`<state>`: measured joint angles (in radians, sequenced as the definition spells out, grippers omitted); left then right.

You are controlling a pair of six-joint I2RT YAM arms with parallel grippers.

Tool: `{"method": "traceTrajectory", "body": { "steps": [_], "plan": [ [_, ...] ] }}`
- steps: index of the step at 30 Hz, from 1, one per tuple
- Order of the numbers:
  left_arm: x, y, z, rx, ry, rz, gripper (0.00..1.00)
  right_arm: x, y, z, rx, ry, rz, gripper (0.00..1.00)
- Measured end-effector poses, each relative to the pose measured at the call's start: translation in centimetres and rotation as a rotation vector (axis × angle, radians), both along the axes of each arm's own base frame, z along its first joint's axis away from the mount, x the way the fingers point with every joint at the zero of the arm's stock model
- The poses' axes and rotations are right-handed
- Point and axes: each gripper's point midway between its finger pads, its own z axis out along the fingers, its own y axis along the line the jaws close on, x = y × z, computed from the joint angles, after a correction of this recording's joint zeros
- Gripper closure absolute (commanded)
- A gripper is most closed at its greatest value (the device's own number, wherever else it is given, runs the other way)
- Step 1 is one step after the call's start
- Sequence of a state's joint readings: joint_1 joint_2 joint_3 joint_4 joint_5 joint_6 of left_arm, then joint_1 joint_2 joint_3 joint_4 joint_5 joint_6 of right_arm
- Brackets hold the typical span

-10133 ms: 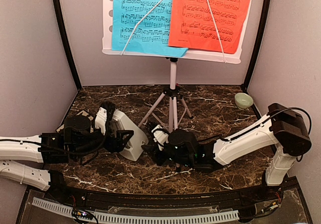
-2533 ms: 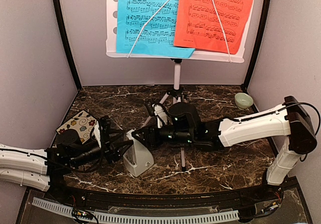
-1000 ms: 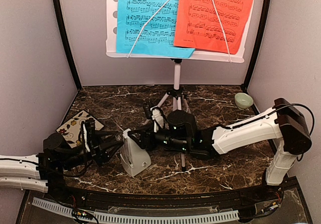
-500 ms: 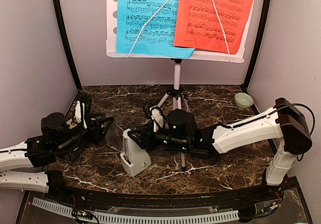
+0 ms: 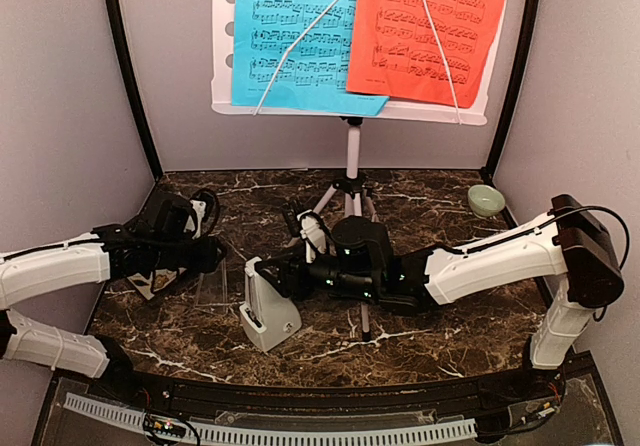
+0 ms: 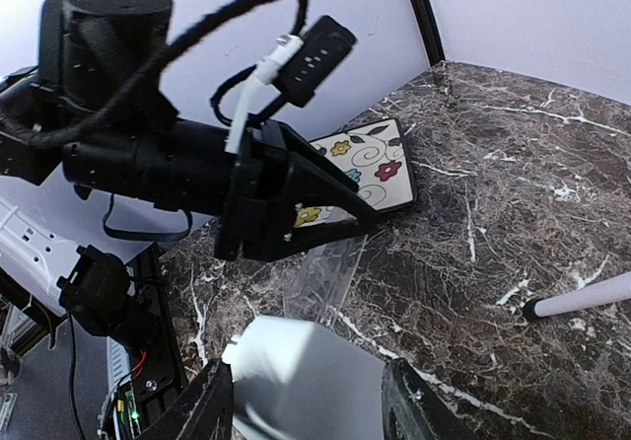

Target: Set up the instrument practice props

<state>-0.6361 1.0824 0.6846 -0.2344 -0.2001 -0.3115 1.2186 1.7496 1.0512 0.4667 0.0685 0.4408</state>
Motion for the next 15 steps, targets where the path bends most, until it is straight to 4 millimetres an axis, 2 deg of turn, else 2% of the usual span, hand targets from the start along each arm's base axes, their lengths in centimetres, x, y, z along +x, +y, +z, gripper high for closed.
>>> {"method": "traceTrajectory", "body": {
  "steps": [7, 10, 12, 15],
  "plan": [
    [2.3, -0.3, -4.7, 0.026, 0.138, -0.022, 0.92, 0.1, 0.0, 0.0, -0.007, -0.002, -0.004, 0.48],
    [2.9, -0.7, -6.2, 0.031, 0.164, -0.036, 0.88, 0.1, 0.0, 0.1, -0.012, -0.004, -0.004, 0.48],
    [3.3, -1.0, -6.8, 0.03, 0.173, -0.048, 0.78, 0.1, 0.0, 0.1, -0.016, -0.007, -0.003, 0.48],
    [4.1, -1.6, -7.2, 0.025, 0.172, -0.06, 0.55, 0.1, 0.1, 0.1, -0.021, -0.011, -0.003, 0.47]
  ]
}}
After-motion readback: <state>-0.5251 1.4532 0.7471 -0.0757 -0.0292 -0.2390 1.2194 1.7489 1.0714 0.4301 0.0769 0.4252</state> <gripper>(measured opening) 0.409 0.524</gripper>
